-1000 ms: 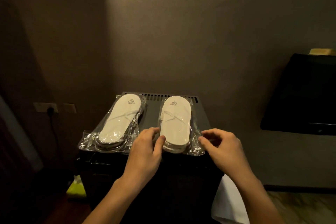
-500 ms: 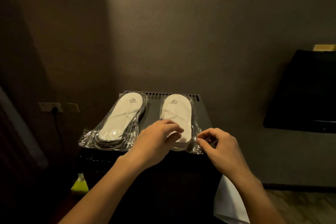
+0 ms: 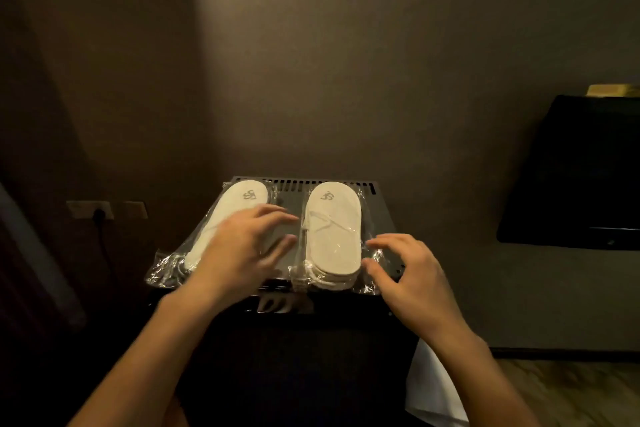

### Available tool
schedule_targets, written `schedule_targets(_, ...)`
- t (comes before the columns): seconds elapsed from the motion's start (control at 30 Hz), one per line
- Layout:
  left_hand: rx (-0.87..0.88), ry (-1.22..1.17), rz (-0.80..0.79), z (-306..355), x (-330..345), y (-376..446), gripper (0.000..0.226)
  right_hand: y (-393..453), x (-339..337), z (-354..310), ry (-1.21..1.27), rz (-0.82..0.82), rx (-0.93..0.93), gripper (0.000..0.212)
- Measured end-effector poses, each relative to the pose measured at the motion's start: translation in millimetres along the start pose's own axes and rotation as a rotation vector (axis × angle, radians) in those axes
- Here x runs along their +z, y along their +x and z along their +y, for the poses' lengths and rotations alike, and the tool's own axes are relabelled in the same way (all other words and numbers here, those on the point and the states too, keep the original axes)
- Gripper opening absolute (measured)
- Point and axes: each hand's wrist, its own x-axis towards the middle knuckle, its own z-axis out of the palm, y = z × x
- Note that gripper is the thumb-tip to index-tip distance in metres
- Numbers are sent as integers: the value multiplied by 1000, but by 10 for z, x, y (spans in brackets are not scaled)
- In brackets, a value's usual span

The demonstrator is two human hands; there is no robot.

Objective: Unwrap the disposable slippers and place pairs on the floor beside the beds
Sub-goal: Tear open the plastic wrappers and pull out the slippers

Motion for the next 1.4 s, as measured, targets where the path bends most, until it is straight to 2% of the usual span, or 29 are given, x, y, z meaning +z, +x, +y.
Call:
schedule_targets(0.07, -286, 234, -214, -316, -141, -3, 50, 43, 38, -103, -19, -81, -40, 39)
schedule_targets(0.1, -411, 275, -336, -455, -156, -18, 55, 71, 73, -154, -35, -132, -58, 46)
schedule_targets(0.17, -499, 220, -442, -614, -119, -65, 59, 118, 179, -248, -84, -240, -90, 57)
schedule_targets(0.27, -503, 196, -393, -494, -6, -77, 56, 157, 352, -290, -173, -380, -101, 67)
schedule_targets(0.33, -495, 210, -381, -329, 53, -49, 54, 175, 425, -274, -197, -415, -101, 65)
schedule_targets(0.6, -462, 261, -427, -221, 138, 63, 52, 289, 462, -214, -174, -408, -104, 60)
schedule_targets(0.7, -444, 280, -380, -183, 128, 61, 54, 281, 442, -223, -162, -386, -106, 62)
schedule_targets(0.83, -243, 226, -287, 77, 150, -44, 54, 223, 323, -233, -93, -281, -131, 59)
schedule_targets(0.97, -113, 115, -320, 346, 191, -120, 53, 247, 175, -267, -135, -281, -130, 54)
schedule_targets(1.13, -98, 109, -328, 385, 232, -181, 57, 213, 48, -261, -133, -249, -86, 59)
schedule_targets(1.4, -90, 123, -313, 383, 233, -152, 59, 176, 4, -290, -117, -237, -47, 53)
